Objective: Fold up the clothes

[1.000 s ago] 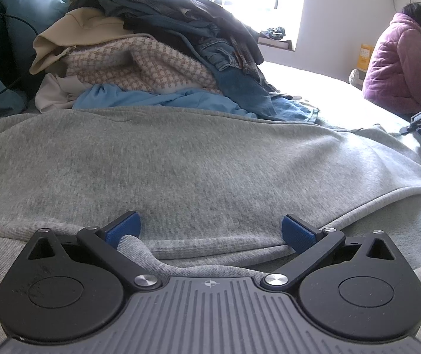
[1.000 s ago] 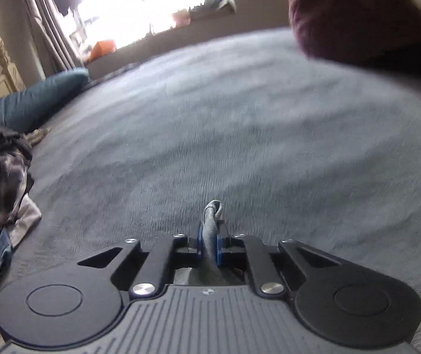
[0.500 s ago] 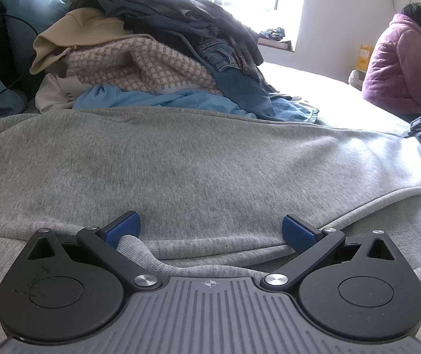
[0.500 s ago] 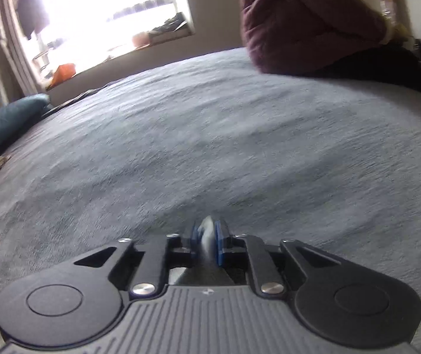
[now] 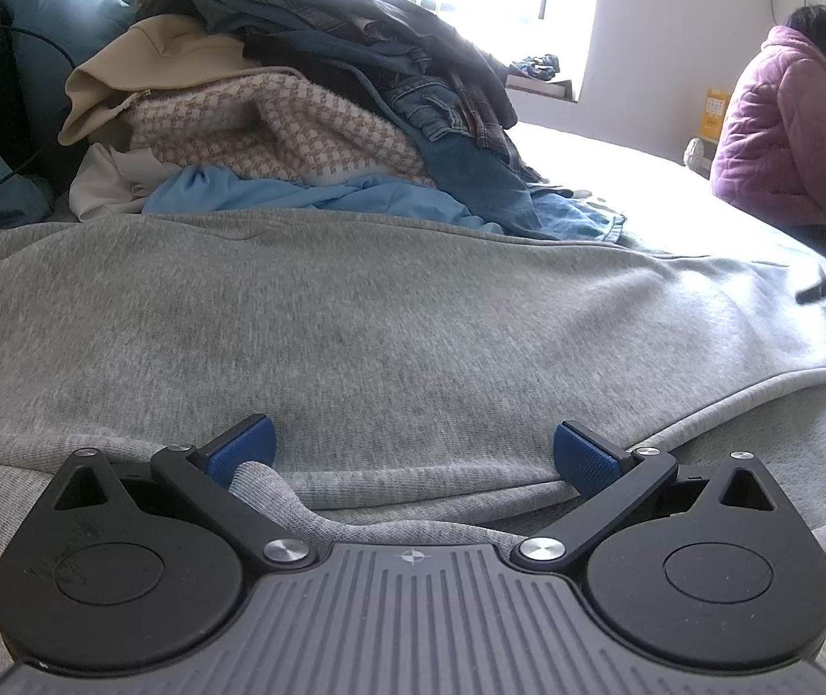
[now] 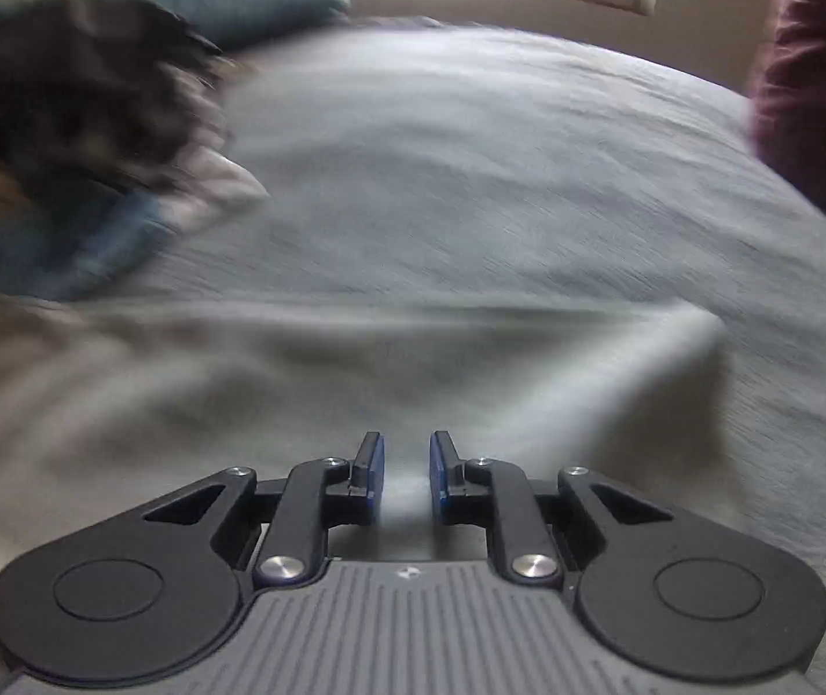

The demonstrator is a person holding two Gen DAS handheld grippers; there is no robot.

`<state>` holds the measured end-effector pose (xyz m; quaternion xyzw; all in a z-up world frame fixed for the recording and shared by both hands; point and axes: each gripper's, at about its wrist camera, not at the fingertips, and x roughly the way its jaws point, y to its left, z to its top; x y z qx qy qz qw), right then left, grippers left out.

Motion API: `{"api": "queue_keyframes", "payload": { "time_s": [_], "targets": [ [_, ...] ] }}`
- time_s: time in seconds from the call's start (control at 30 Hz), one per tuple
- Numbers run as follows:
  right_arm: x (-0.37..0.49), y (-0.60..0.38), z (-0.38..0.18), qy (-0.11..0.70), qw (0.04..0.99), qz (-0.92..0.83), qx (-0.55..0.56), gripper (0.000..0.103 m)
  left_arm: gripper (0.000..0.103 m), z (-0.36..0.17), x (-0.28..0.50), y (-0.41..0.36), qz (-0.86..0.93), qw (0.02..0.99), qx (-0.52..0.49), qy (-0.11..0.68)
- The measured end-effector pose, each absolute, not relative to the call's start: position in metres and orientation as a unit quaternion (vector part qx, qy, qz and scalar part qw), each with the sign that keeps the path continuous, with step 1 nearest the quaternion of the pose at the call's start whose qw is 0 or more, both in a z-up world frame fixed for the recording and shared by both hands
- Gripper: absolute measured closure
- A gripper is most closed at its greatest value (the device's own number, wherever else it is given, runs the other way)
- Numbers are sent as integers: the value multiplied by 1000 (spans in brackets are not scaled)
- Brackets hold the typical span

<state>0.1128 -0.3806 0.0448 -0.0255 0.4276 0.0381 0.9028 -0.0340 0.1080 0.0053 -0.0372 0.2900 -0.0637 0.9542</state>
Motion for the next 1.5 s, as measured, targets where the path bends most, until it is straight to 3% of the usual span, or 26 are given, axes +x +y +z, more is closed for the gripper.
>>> {"api": "queue_keyframes", "payload": {
  "time_s": [0.03,0.1,0.13,0.2,0.33,0.4,0.5,0.6,0.67,0.73,0.9,1.07,1.1,1.13,1.3,1.43,1.5],
  "targets": [
    [110,-409,44,423,906,6,1,88,0,5,-34,108,-64,954,-38,290],
    [104,-464,44,413,907,-63,50,103,0,5,-33,109,-66,954,-40,290],
    [96,-485,46,413,902,-110,63,92,0,5,-33,110,-67,954,-41,291],
    [80,-521,52,411,889,-185,83,92,0,6,-33,110,-67,954,-41,291],
    [50,-486,75,391,912,-93,88,89,0,5,-33,110,-67,954,-41,291],
    [41,-441,77,397,916,-20,57,83,0,5,-33,110,-67,954,-41,291],
    [32,-394,55,435,899,21,-34,84,0,5,-33,110,-67,954,-42,291],
    [14,-426,50,438,896,-53,-55,83,0,5,-33,110,-68,953,-44,290],
    [6,-458,59,452,881,-135,-46,73,0,5,-33,111,-69,953,-45,290],
    [1,-477,68,457,865,-197,-58,77,0,5,-33,110,-68,953,-43,291],
    [22,-401,99,400,908,-84,-93,77,0,5,-33,109,-66,954,-41,291],
    [48,-326,61,429,886,44,-170,77,0,6,-33,110,-67,954,-43,290],
    [45,-328,52,440,878,47,-184,75,0,6,-33,111,-68,954,-44,290],
    [39,-344,49,441,878,28,-185,65,0,6,-33,111,-68,954,-44,290],
    [0,-482,77,441,885,-149,24,62,0,6,-33,111,-67,954,-43,291],
    [-46,-552,84,381,864,-136,301,61,0,6,-33,110,-66,953,-41,291],
    [-50,-559,73,380,833,-123,384,60,0,6,-33,110,-66,953,-41,291]
  ]
}}
